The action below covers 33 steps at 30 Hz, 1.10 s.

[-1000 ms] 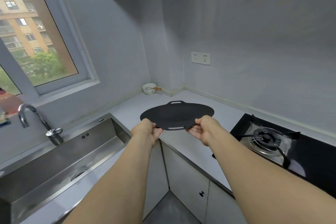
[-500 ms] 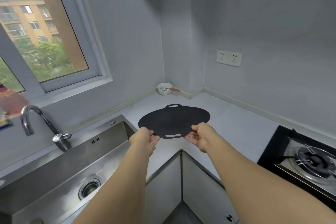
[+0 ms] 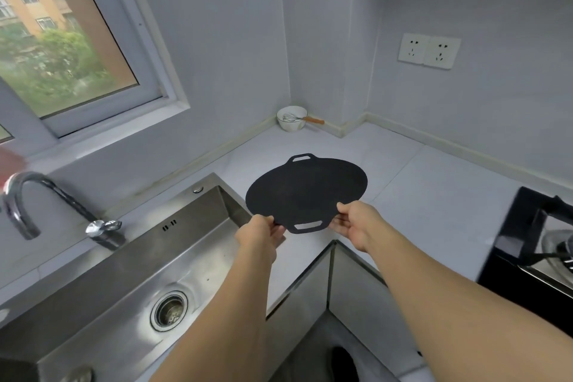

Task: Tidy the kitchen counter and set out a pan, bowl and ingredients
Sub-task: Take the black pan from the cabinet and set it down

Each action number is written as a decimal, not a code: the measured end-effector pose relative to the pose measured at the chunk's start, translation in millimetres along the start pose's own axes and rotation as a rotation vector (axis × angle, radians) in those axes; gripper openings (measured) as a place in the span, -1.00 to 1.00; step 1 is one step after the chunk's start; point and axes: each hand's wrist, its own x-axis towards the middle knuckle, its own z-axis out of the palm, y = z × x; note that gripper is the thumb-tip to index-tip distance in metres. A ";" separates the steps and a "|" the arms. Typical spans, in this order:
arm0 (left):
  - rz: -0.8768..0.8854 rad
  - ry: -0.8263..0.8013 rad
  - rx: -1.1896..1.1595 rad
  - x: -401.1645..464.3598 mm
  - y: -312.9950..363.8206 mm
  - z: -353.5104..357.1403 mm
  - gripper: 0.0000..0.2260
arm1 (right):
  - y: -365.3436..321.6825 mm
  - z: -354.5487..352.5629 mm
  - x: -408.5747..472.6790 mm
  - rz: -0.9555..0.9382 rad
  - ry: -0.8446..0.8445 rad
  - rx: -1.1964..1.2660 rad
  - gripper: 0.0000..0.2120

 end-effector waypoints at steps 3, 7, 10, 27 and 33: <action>-0.028 0.013 -0.028 21.3 4.5 8.5 -0.94 | -6.7 12.0 28.0 0.013 -0.001 -0.045 -0.89; -0.021 0.048 -0.050 54.1 24.2 23.1 -0.93 | -15.6 35.7 68.9 0.038 -0.042 -0.069 -0.86; -0.019 0.063 -0.081 80.6 42.2 42.8 -0.92 | -31.8 51.4 104.5 0.036 -0.082 -0.077 -0.83; -0.067 0.227 -0.095 212.3 82.5 123.8 -0.94 | -77.1 109.4 268.0 0.157 -0.155 -0.176 -0.75; -0.132 0.228 -0.017 243.7 81.6 135.6 -0.92 | -76.3 111.8 297.2 0.177 -0.131 -0.175 -0.78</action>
